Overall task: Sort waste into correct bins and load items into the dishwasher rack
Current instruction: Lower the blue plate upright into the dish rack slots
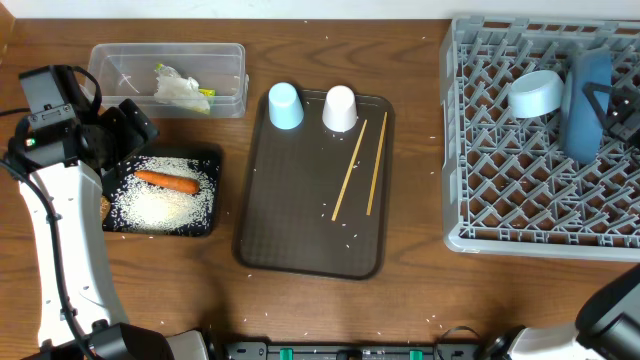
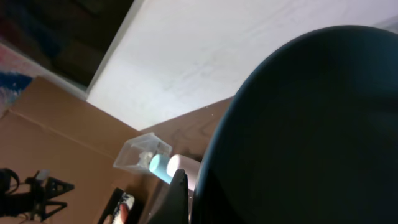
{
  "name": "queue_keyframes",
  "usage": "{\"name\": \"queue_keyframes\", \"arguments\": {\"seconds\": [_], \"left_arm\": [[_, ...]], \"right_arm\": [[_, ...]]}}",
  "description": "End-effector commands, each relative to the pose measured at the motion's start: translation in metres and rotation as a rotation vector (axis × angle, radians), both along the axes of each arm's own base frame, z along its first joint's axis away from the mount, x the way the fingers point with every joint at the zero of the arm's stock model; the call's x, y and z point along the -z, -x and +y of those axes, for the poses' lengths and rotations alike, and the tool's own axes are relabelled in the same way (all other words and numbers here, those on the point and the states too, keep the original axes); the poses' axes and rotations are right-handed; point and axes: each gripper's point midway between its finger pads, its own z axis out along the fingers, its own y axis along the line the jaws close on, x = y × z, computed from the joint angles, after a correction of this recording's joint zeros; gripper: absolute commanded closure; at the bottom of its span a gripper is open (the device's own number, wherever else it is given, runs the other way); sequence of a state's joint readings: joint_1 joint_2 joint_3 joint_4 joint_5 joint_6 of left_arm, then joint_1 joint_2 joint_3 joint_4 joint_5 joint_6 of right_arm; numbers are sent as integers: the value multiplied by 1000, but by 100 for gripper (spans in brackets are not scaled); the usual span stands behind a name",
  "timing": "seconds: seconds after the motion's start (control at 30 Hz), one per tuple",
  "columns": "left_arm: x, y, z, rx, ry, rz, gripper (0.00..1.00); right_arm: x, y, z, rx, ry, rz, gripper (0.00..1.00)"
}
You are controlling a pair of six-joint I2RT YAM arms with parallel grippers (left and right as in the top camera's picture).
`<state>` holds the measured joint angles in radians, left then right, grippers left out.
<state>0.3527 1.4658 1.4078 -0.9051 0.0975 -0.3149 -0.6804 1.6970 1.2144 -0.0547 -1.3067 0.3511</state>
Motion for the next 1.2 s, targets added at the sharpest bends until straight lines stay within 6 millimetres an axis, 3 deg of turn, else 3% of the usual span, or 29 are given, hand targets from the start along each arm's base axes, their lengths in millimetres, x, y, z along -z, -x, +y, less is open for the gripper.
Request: {"name": "queue_keyframes", "arguments": {"seconds": [0.0, 0.23, 0.8, 1.1, 1.17], "left_arm": [[-8, -1, 3, -11, -9, -20, 2], [-8, -1, 3, -11, -9, -20, 2], [-8, -1, 3, -11, -9, -20, 2], [-8, -1, 3, -11, -9, -20, 2], [-8, -1, 3, -11, -9, -20, 2]], "right_arm": [[11, -5, -5, 2, -48, 31, 99], [0, -8, -17, 29, -57, 3, 99], [-5, -5, -17, 13, -82, 2, 99], [-4, 5, -45, 84, -83, 2, 99], [-4, 7, -49, 92, -84, 1, 90]]}}
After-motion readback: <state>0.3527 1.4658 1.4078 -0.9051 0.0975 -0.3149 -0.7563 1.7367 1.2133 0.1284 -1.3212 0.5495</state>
